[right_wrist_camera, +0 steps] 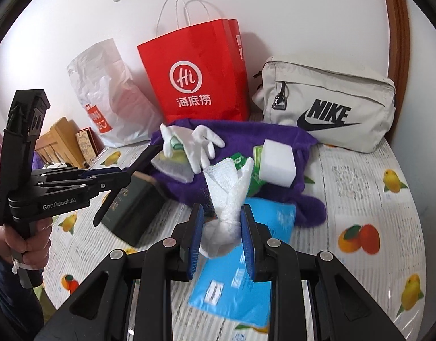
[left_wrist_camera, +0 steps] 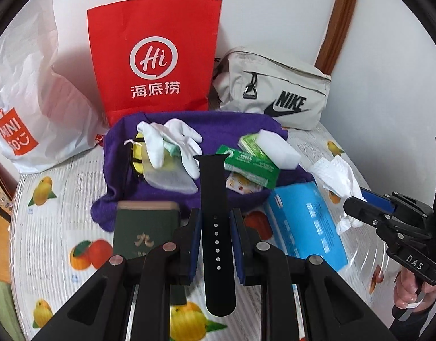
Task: Organize soft objects
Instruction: 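Carry the tissue and watch strap over the purple towel with both tools, then open both tools to drop the tissue and strap onto the towel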
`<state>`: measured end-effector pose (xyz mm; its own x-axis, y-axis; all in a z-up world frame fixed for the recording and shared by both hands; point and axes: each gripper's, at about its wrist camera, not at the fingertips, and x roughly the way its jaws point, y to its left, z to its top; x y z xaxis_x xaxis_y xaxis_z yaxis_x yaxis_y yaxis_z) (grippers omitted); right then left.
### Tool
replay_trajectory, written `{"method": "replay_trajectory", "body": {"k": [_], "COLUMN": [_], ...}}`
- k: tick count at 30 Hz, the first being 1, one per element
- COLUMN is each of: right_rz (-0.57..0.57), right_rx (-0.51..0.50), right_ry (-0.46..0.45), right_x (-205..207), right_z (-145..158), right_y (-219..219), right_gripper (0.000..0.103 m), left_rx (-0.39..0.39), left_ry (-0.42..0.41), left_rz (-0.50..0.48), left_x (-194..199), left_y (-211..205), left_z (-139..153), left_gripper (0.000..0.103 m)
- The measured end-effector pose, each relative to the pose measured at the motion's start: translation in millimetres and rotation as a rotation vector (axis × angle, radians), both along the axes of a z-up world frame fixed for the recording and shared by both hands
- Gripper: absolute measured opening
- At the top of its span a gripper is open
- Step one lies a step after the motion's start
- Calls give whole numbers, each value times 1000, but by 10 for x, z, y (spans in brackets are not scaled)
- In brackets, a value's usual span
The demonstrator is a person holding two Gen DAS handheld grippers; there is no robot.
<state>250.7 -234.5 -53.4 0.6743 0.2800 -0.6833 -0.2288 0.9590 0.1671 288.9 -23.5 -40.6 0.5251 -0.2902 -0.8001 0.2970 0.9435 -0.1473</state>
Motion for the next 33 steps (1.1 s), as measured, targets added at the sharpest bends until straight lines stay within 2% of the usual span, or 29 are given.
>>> {"method": "replay_trajectory", "body": {"k": [11,21,33], "right_rz": [-27,-25,15], "right_rx": [-16,-24,-43], "right_ry": [3,26,134], "right_x": [584,1063,1551], "right_z": [-70,-170,-511], "right_y": [58,112,290], "right_gripper": [26,26,26], "left_rx": [-15,-9,11], "left_ry": [17,43,119], "left_rz": [4,-16,-15], "left_x": [558,1016,1383], "left_y": [83,-4,-45], "left_z": [-100,-244,-544], "left_gripper": [20,20,20]}}
